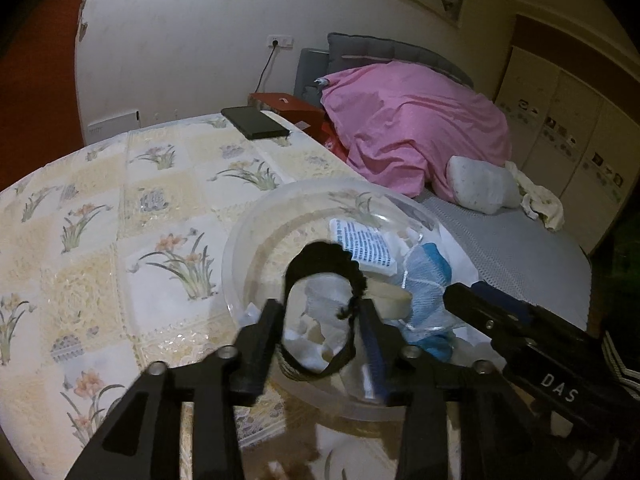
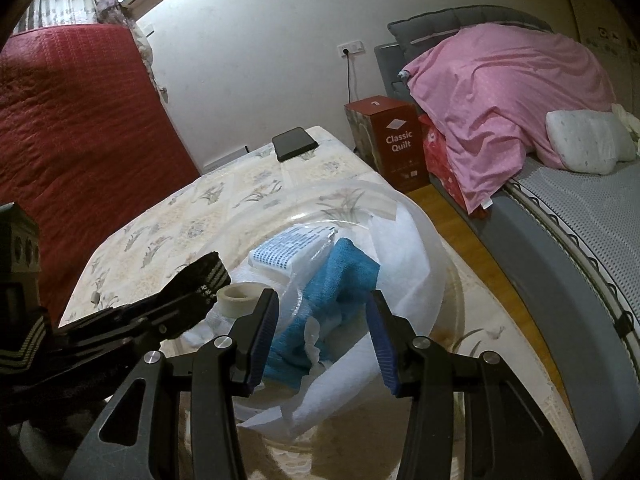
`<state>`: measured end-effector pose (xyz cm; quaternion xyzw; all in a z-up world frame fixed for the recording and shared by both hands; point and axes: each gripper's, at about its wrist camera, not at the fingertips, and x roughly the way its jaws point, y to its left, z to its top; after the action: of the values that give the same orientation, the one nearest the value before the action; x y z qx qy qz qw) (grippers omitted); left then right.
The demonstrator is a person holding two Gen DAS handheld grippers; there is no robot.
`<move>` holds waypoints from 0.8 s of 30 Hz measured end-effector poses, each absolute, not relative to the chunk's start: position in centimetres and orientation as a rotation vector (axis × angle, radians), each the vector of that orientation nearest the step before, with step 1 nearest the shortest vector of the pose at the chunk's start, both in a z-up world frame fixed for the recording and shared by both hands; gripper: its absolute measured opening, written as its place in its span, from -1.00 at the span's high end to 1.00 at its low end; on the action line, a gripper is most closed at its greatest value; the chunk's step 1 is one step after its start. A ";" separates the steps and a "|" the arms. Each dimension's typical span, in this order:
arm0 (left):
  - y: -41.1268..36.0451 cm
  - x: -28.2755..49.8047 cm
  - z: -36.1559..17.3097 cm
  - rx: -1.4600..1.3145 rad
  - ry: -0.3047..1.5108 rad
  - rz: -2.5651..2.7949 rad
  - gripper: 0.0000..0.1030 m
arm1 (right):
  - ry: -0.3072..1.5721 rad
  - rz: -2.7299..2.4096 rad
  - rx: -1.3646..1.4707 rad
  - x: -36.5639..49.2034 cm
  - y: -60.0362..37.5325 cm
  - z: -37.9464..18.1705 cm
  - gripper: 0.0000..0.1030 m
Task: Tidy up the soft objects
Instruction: 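Open the right gripper to drop the tape roll in the bowl while left gripper releases the striped band, then move both open grippers back from the bowl toward the remaining items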
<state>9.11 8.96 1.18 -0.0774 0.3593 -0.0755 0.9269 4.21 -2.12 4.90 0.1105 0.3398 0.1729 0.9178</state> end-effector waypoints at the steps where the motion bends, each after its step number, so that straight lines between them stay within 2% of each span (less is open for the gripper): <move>1: 9.0 9.1 1.1 -0.162 0.735 -0.154 -0.07 | 0.699 0.355 0.227 4.2 -2.2 4.8 0.09; 4: 8.9 8.9 1.3 -0.164 0.728 -0.158 -0.29 | 0.700 0.356 0.226 4.2 -2.2 4.7 0.09; 6: 8.9 8.7 1.3 -0.162 0.720 -0.156 -0.53 | 0.701 0.356 0.226 4.3 -2.3 4.6 0.08; 9: 8.9 8.5 1.3 -0.167 0.713 -0.153 -0.68 | 0.703 0.356 0.225 4.1 -2.4 4.3 -0.03; 11: 9.0 8.5 1.3 -0.173 0.714 -0.150 -0.75 | 0.702 0.356 0.225 4.1 -2.3 4.3 -0.05; 19: 9.8 7.6 2.2 -0.186 0.681 -0.111 -0.78 | 0.699 0.354 0.228 3.9 -2.4 4.3 -0.07; 24: 10.2 7.8 2.4 -0.163 0.662 -0.056 -0.89 | 0.701 0.354 0.228 3.9 -2.4 4.3 -0.12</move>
<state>7.81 10.19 2.36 -0.0800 0.3245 -0.0273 0.9421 3.87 -2.42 4.32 0.1108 0.3407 0.1719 0.9177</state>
